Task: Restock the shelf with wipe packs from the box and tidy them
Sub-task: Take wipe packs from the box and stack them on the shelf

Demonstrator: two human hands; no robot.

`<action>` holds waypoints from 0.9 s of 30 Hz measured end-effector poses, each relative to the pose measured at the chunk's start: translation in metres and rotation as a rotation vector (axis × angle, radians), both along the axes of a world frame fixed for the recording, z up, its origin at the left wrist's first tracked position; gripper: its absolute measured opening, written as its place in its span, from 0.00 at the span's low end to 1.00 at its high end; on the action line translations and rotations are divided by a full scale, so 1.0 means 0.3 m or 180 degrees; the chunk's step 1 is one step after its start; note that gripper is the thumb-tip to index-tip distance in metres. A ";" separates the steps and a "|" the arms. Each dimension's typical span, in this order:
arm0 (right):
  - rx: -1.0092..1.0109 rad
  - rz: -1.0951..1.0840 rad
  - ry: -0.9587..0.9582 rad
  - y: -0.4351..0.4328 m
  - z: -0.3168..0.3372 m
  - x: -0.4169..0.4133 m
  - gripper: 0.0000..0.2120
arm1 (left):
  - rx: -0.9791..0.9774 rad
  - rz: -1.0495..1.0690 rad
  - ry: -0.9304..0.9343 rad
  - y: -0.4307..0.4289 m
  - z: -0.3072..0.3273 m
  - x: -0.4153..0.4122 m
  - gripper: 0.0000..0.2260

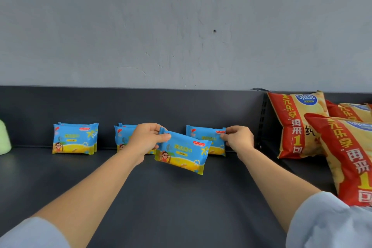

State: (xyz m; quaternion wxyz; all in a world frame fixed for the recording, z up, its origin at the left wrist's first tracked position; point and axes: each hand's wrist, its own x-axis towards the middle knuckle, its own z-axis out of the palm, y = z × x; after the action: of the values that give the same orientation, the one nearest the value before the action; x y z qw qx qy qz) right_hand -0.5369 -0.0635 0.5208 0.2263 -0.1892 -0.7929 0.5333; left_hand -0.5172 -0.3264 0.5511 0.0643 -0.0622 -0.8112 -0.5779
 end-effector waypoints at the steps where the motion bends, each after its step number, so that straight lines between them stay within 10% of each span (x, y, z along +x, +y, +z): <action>1: 0.0014 -0.0020 0.0011 -0.001 -0.001 -0.003 0.14 | -0.0005 -0.0004 -0.0003 0.004 -0.002 -0.002 0.03; 27: -0.0014 0.0616 -0.0254 0.058 0.004 0.061 0.09 | 0.0374 0.0082 -0.0362 0.226 -0.091 -0.129 0.03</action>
State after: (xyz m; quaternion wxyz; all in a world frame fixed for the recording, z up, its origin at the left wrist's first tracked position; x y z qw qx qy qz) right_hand -0.5187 -0.0461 0.5221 0.1416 -0.1333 -0.8147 0.5464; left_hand -0.5559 -0.2585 0.5237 0.0292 -0.0149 -0.7790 -0.6262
